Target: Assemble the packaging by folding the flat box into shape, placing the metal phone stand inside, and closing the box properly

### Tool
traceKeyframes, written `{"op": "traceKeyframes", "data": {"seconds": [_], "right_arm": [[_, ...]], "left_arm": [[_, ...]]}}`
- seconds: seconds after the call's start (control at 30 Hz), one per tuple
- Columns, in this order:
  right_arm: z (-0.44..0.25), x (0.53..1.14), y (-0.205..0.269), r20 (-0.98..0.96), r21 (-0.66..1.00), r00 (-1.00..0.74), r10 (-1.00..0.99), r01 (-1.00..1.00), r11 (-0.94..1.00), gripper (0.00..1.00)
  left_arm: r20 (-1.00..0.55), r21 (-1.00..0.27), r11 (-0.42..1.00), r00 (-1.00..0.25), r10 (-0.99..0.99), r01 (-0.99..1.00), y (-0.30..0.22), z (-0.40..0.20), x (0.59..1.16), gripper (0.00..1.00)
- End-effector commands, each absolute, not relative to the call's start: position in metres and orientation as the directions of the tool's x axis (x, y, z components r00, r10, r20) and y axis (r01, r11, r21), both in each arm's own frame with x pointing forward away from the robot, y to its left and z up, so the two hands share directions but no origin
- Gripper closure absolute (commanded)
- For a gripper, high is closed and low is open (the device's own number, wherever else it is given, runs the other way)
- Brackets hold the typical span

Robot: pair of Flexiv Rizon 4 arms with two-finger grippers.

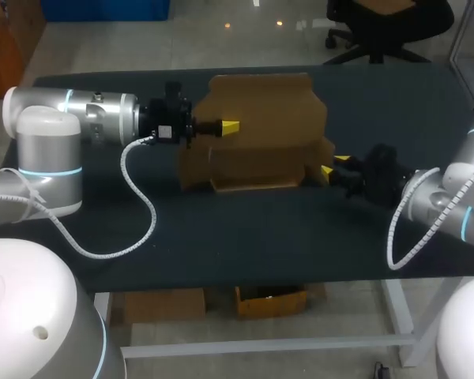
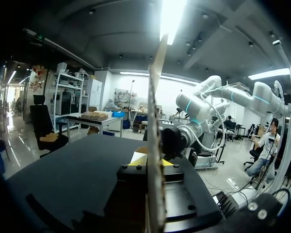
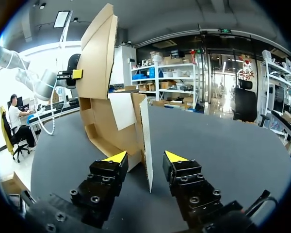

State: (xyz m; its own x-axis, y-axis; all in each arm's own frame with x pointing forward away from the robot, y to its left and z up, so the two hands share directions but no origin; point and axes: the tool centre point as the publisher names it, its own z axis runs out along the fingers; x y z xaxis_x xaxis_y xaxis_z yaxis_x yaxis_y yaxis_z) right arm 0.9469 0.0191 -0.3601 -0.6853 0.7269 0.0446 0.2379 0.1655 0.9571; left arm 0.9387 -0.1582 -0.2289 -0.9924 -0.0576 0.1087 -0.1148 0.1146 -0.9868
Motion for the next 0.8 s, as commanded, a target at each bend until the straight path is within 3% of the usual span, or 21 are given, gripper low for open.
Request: {"op": "traceKeyframes", "data": {"seconds": [0.03, 0.2, 0.5, 0.57, 0.8], "right_arm": [[-0.363, 0.954, 0.021, 0.049, 0.954, -0.689, 0.723, 0.246, 0.169, 0.58], [-0.364, 0.957, 0.023, 0.053, 0.953, -0.689, 0.723, 0.251, 0.169, 0.74], [-0.367, 0.962, 0.029, 0.064, 0.954, -0.688, 0.723, 0.254, 0.158, 0.89], [-0.367, 0.962, 0.031, 0.066, 0.955, -0.688, 0.723, 0.255, 0.155, 0.96], [-0.37, 0.959, 0.036, 0.074, 0.955, -0.683, 0.726, 0.259, 0.147, 1.0]], "left_arm": [[0.109, -0.987, 0.116, -0.992, -0.057, -0.115, -0.157, -0.232, 0.939, 1.0], [0.109, -0.987, 0.116, -0.992, -0.057, -0.115, -0.157, -0.232, 0.939, 1.0], [0.109, -0.987, 0.116, -0.992, -0.057, -0.115, -0.157, -0.232, 0.939, 1.0], [0.109, -0.987, 0.116, -0.992, -0.057, -0.115, -0.157, -0.232, 0.939, 1.0], [0.109, -0.987, 0.116, -0.992, -0.057, -0.115, -0.157, -0.232, 0.939, 1.0]]}}
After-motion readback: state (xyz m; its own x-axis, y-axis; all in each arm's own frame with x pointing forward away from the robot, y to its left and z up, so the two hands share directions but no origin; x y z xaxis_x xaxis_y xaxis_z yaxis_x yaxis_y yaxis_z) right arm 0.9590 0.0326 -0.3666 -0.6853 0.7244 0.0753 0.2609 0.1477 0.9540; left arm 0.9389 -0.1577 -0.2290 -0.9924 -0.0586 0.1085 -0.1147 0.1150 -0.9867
